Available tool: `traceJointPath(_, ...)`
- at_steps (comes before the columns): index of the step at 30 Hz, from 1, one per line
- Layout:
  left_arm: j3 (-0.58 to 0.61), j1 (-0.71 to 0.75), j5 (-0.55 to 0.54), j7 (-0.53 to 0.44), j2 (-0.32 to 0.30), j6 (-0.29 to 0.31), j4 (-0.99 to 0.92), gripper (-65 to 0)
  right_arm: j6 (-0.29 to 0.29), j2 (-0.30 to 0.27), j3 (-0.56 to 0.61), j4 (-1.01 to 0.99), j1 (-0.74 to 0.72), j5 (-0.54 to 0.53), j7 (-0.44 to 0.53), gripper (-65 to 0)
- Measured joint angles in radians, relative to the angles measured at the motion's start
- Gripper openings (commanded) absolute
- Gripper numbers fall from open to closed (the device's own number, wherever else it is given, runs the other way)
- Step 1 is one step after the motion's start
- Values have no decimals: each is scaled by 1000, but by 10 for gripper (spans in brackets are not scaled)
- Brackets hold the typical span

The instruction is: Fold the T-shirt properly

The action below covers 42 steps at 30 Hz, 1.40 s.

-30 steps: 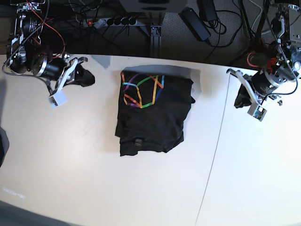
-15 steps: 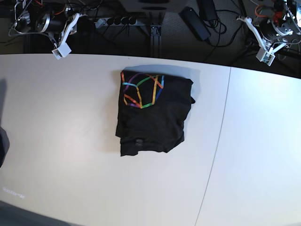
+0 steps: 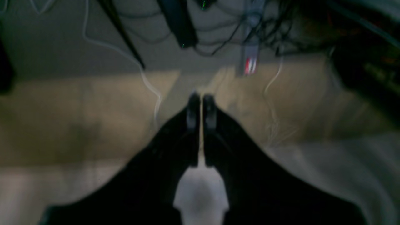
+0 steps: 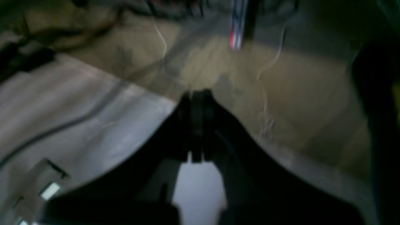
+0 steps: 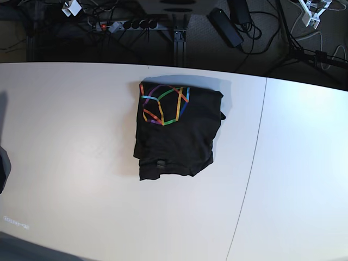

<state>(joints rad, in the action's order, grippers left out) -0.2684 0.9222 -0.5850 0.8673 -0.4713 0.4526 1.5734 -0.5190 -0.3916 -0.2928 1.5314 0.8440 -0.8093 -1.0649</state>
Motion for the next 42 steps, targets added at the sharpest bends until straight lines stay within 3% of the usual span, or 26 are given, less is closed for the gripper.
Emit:
traceJointPath(4, 27, -80, 52, 6, 8, -7, -167, -635, 14, 1, 0, -163, -47, 46, 28, -650)
traceJointPath(5, 50, -110, 76, 0, 8, -32, -210, -635, 19, 2, 0, -207, -68, 70, 28, -650)
traceJointPath(8, 142, -209, 133, -4, 8, -87, -339, -635, 36, 3, 0, -342, -142, 109, 30, -650)
traceJointPath(11, 267, -315, 135, -7, 15, -103, -467, -650, 45, 5, 0, -473, -225, 138, 32, -650)
traceJointPath(20, 529, -639, 235, -54, 164, -127, -862, -650, 116, 77, 0, -786, -490, 307, 16, -650)
traceJointPath(23, 594, -719, 262, -78, 195, -147, -968, -650, 126, 110, -1, -853, -548, 311, 21, -650)
traceJointPath(27, 663, -809, 262, -158, 227, -151, -1044, -650, 143, 162, -1, -900, -615, 360, 58, -650)
traceJointPath(32, 695, -896, 263, -131, 266, -169, -1103, -650, 203, 226, -2, -911, -689, 435, 73, -650)
traceJointPath(42, 695, -900, 262, -137, 280, -169, -1112, -650, 219, 239, -2, -910, -745, 481, 87, -650)
